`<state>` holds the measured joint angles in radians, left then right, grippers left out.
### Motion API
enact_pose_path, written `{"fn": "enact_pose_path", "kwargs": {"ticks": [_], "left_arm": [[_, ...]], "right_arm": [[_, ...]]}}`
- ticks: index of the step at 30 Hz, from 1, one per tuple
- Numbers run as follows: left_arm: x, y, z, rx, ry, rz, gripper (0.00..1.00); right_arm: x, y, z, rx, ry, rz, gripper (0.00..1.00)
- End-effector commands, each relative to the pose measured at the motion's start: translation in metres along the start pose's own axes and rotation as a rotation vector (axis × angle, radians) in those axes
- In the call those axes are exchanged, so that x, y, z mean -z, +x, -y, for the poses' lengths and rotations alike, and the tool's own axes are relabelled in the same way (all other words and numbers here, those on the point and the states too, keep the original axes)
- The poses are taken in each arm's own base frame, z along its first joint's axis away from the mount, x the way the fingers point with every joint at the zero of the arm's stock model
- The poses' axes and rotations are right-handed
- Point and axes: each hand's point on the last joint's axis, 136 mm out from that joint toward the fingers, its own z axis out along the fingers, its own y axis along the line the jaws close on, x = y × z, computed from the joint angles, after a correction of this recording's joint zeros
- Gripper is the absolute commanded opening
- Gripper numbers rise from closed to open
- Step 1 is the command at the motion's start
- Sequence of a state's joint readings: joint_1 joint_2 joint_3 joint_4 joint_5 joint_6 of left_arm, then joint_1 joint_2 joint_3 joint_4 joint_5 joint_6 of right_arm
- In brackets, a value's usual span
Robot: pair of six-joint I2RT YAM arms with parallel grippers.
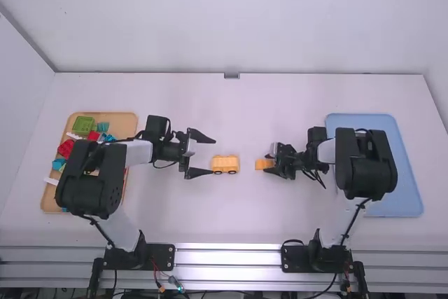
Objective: Assemble lego blocks to make yellow taxi
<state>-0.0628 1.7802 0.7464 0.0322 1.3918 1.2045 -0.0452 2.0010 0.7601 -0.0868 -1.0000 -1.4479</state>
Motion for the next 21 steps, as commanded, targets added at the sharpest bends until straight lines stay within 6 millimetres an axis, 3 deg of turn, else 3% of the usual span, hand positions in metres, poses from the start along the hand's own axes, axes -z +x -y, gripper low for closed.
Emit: {"fn": "enact_pose_path", "kwargs": {"ticks": [1,5,13,15,21], "left_arm": [[-0.001,-0.007,0.0,-0.016,0.015,0.032,0.99],[-0.001,-0.007,0.001,-0.012,0.015,0.032,0.99],[-0.001,-0.007,0.0,-0.013,0.015,0.03,0.99],[-0.001,-0.005,0.0,-0.011,0.012,0.022,0.99],[-0.016,0.023,0.007,-0.037,0.009,-0.111,0.99]], "right_arm": [[-0.003,0.006,0.0,0.0,-0.01,-0.019,0.5],[-0.008,0.009,-0.002,-0.02,-0.02,-0.058,0.48],[-0.006,0.006,-0.001,-0.03,-0.017,-0.032,0.18],[-0.004,0.0,0.0,-0.032,-0.016,0.004,0.18],[0.017,-0.047,0.001,-0.034,-0.015,0.158,0.15]]}}
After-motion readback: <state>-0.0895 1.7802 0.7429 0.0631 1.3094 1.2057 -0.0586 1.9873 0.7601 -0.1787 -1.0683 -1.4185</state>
